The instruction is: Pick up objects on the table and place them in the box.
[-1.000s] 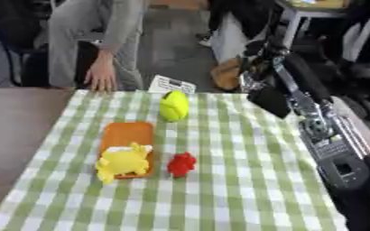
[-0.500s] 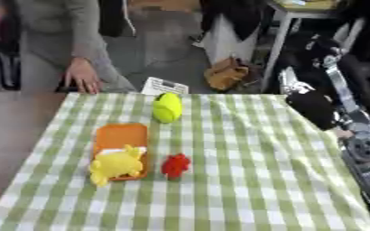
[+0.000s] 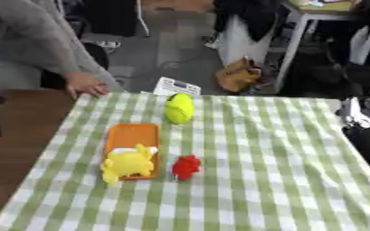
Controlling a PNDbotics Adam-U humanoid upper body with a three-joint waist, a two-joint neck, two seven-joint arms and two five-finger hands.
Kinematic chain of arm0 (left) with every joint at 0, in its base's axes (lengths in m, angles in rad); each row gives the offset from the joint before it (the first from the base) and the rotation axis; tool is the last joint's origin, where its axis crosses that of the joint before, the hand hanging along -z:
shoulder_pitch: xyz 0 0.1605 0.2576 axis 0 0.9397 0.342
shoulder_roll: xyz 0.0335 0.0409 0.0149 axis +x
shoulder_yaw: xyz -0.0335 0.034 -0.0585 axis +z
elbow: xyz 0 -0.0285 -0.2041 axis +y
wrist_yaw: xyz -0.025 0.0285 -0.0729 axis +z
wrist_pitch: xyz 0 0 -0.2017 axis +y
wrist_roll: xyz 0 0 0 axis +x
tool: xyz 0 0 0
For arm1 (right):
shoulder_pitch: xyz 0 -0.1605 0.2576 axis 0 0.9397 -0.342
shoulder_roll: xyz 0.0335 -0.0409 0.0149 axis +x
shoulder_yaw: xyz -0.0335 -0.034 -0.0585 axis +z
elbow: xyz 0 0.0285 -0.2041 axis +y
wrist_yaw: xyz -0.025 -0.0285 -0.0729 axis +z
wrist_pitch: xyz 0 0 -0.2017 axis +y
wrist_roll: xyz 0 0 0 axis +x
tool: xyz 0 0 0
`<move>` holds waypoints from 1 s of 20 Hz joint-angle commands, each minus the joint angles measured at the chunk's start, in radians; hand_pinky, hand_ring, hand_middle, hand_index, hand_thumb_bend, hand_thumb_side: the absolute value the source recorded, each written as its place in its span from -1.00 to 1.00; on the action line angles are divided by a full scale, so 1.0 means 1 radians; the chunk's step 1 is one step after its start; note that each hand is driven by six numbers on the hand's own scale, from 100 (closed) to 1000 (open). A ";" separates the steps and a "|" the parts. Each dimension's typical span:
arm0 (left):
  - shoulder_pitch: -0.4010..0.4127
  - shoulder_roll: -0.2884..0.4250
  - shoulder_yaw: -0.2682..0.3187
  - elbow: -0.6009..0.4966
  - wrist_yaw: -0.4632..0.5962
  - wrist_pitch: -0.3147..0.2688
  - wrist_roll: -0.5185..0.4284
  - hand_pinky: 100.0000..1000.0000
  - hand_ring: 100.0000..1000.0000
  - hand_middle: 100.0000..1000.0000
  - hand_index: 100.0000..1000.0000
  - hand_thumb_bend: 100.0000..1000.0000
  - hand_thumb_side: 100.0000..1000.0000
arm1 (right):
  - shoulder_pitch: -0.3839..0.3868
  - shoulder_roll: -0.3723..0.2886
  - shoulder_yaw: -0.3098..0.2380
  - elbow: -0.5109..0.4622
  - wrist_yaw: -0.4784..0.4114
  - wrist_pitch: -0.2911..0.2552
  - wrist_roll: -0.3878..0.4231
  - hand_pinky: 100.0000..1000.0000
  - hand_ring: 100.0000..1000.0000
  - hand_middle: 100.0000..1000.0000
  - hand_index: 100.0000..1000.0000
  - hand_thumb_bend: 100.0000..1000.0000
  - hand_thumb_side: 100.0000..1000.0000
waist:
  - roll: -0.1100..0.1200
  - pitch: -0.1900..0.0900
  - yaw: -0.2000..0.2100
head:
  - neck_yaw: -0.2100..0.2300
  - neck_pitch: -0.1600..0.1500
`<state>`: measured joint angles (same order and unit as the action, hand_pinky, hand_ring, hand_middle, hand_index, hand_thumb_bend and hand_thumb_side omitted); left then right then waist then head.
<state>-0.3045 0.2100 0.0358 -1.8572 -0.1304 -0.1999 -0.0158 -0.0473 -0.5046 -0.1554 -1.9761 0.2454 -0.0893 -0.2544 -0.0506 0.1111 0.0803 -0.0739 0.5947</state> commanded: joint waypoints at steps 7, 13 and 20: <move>0.005 0.006 0.010 -0.031 0.001 0.001 0.005 -0.51 0.33 0.58 0.53 -1.00 0.88 | 0.005 0.011 -0.019 -0.024 -0.008 0.006 -0.013 -0.11 0.23 0.58 0.55 -1.00 0.30 | 0.019 -0.015 -0.003 | 0.013 0.029; 0.013 0.004 0.009 -0.039 0.002 0.001 0.003 -0.51 0.32 0.58 0.52 -1.00 0.88 | 0.004 0.021 -0.019 -0.024 -0.009 0.015 -0.013 -0.12 0.23 0.58 0.54 -1.00 0.30 | 0.021 -0.014 -0.005 | 0.006 0.069; 0.021 0.000 0.009 -0.039 0.000 0.003 0.001 -0.51 0.33 0.58 0.52 -1.00 0.89 | 0.009 0.032 -0.018 -0.024 -0.009 0.022 -0.011 -0.12 0.23 0.58 0.53 -1.00 0.31 | 0.023 -0.014 -0.007 | 0.004 0.093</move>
<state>-0.2782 0.2057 0.0406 -1.8745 -0.1310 -0.1973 -0.0138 -0.0345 -0.4599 -0.1605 -1.9761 0.2453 -0.0704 -0.2645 -0.0447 0.1111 0.0748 -0.0679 0.6820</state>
